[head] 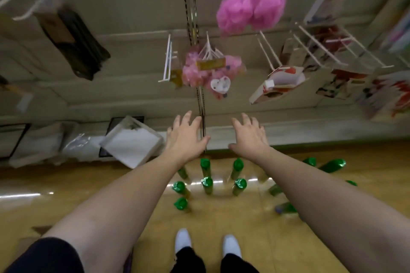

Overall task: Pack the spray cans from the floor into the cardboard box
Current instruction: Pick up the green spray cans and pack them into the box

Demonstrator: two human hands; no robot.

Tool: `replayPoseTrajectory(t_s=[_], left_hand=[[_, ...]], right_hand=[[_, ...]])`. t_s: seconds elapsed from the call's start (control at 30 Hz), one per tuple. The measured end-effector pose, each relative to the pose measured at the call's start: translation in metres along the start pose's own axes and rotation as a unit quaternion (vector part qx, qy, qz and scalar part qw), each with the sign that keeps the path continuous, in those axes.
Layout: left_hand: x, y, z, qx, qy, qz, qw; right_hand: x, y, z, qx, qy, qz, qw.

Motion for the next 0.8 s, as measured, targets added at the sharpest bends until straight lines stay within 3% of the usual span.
replayPoseTrajectory(t_s=[0.37,0.53,0.8], left_hand=[[-0.138,-0.011,0.146,-0.106,0.022,-0.093,0.99],[-0.196,-0.005,0.247,-0.154,0.048,-0.138,0.977],[-0.274,-0.041,0.389,-0.171,0.077,-0.144,0.972]], right_hand=[[-0.065,-0.048,0.171,-0.133,-0.001,-0.031,0.991],[-0.096,-0.066,0.281,-0.188,0.002,-0.054,0.981],[-0.125,-0.067,0.47,-0.258,-0.038,-0.054,0.964]])
Point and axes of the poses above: each hand's wrist, its own y-axis away from the middle knuckle, its own z-axis out of the palm, x = y × z, the point moved 10 cm from there along -y, towards the middle knuckle, and after that the axes turned 1 degree about -x, right-handed, at the moved point
